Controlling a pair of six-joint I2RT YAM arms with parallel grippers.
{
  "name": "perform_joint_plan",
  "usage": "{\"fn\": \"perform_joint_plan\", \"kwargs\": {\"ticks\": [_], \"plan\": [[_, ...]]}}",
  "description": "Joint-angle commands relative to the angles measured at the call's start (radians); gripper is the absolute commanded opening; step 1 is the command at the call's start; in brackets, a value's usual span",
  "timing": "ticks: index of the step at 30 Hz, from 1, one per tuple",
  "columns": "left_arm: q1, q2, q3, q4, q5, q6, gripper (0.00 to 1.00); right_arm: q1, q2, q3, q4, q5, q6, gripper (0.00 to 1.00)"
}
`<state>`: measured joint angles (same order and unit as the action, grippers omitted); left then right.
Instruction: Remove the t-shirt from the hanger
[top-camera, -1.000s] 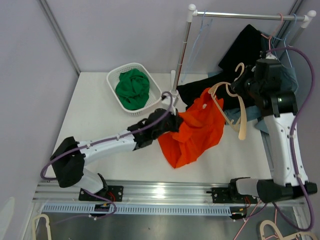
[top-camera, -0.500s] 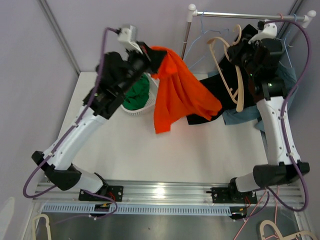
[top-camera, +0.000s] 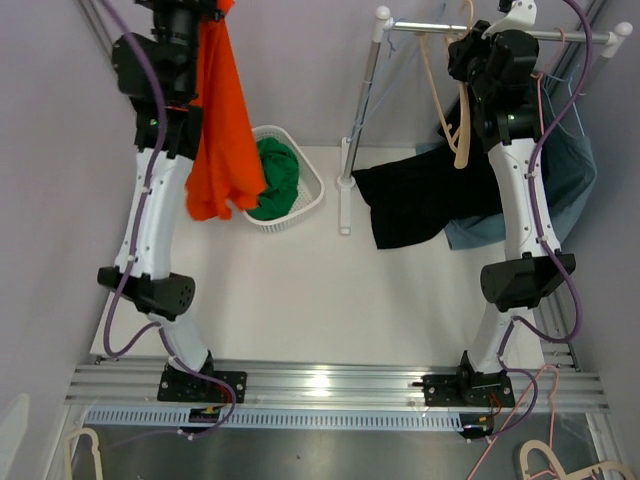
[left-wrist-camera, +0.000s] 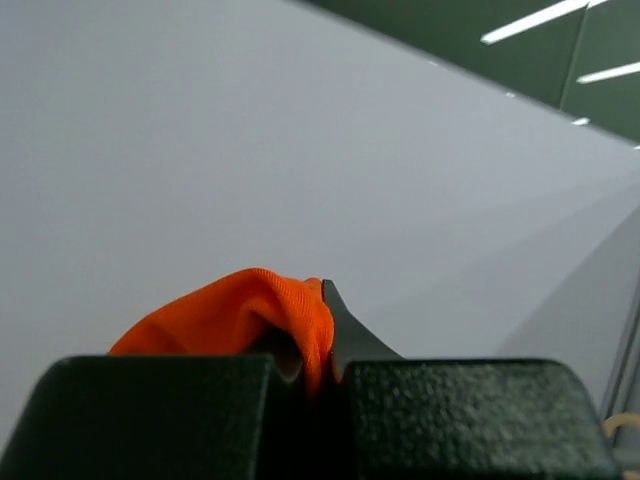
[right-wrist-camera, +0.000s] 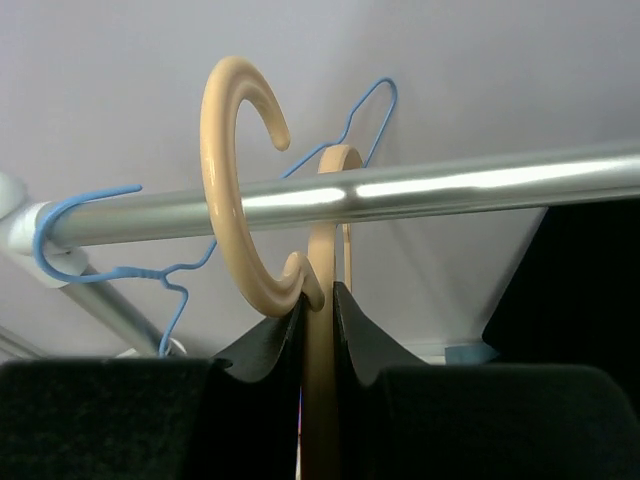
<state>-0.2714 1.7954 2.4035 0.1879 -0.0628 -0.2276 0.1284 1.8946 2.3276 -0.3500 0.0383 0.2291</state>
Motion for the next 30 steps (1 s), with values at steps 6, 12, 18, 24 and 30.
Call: {"fn": "perform_joint_plan", "kwargs": {"ticks": [6,12,18,24,30], "plan": [[0.054,0.211,-0.017,-0.033,0.104,-0.070,0.00,0.008,-0.031,-0.057,0.131,0.086,-0.023,0.00],[0.052,0.179,0.008,-0.004,0.149,-0.082,0.01,0.001,-0.048,-0.089,0.086,0.037,-0.004,0.00],[0.051,0.072,-0.001,0.004,0.155,-0.035,0.01,-0.007,-0.129,-0.215,0.129,-0.063,0.038,0.00],[0.051,0.025,0.003,0.042,0.184,-0.039,0.01,-0.004,-0.135,-0.208,0.112,-0.067,0.041,0.00],[0.049,0.062,0.061,0.074,0.196,-0.061,0.01,-0.001,-0.132,-0.209,0.103,-0.066,0.038,0.00]]}}
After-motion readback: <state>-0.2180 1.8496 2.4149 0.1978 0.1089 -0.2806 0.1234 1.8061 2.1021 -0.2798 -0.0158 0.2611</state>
